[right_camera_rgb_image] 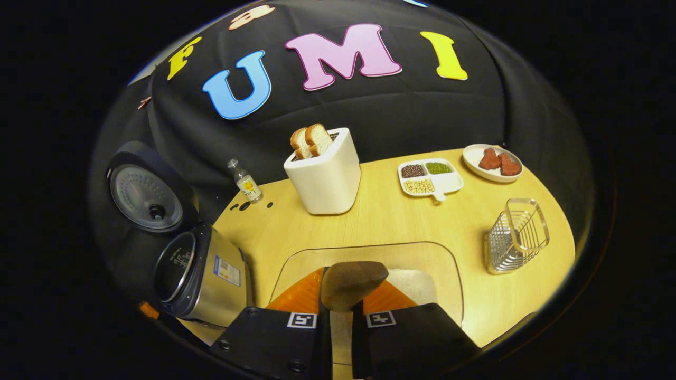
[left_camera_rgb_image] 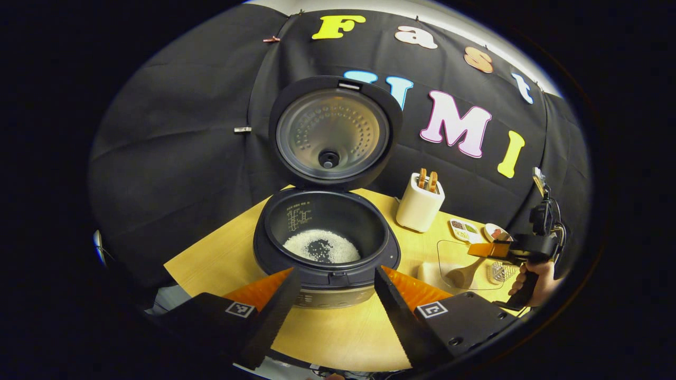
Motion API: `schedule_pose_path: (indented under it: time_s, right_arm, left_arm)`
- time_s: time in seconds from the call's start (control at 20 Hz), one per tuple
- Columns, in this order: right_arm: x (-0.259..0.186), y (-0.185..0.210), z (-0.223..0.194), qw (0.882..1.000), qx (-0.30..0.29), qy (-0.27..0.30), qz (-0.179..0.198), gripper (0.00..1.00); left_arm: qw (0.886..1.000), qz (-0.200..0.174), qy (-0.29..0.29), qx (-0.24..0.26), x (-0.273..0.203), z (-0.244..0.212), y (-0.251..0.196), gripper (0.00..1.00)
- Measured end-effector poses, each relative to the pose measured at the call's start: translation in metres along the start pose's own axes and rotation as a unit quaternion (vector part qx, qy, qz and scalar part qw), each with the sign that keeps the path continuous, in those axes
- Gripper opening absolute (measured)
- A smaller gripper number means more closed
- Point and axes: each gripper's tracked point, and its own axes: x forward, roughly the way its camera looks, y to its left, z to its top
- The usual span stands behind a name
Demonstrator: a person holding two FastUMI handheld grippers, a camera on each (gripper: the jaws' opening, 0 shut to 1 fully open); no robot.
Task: Close the left gripper, press the button to open the rice cooker; take a wooden spoon from the chopstick holder with the right hand, scoop a spoonful of rice and pour it into the rice cooker, then put the wooden spoon back into the chopstick holder.
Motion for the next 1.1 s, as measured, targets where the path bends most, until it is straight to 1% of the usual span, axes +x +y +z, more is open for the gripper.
schedule_pose_path:
  time_s: [0.05,0.1,0.15,0.2,0.45,0.6,0.75,0.9,1.1]
  right_arm:
    - [0.001,0.004,-0.001,1.0,0.008,0.006,0.003,0.19]
    - [0.002,0.008,-0.003,1.0,0.015,0.011,0.006,0.19]
    - [0.002,0.011,-0.003,1.0,0.023,0.016,0.008,0.19]
    - [0.002,0.015,-0.005,0.999,0.035,0.022,0.011,0.19]
    - [-0.005,0.024,0.0,0.996,0.08,0.035,0.026,0.19]
    - [-0.01,0.022,0.011,0.991,0.124,0.031,0.034,0.19]
    - [-0.014,0.009,0.019,0.98,0.194,0.031,0.027,0.19]
    - [-0.017,-0.007,0.025,0.97,0.241,0.028,0.019,0.19]
    - [-0.023,-0.022,0.043,0.948,0.316,0.018,0.025,0.19]
  left_arm:
    - [1.0,0.001,-0.002,0.001,0.0,0.003,0.0,0.96]
    - [1.0,0.003,-0.004,0.0,-0.001,0.006,0.0,0.92]
    - [1.0,0.003,-0.004,-0.001,-0.001,0.007,0.001,0.95]
    - [1.0,0.002,-0.004,-0.004,0.0,0.009,0.001,0.96]
    - [1.0,0.002,-0.009,-0.005,0.001,0.017,0.006,0.96]
    - [1.0,0.002,-0.014,-0.005,0.001,0.022,0.01,0.96]
    - [1.0,0.003,-0.014,-0.009,-0.001,0.023,0.013,0.95]
    - [1.0,0.001,-0.014,-0.022,-0.003,0.024,0.015,0.95]
    - [1.0,0.008,-0.012,-0.026,-0.006,0.021,0.022,0.95]
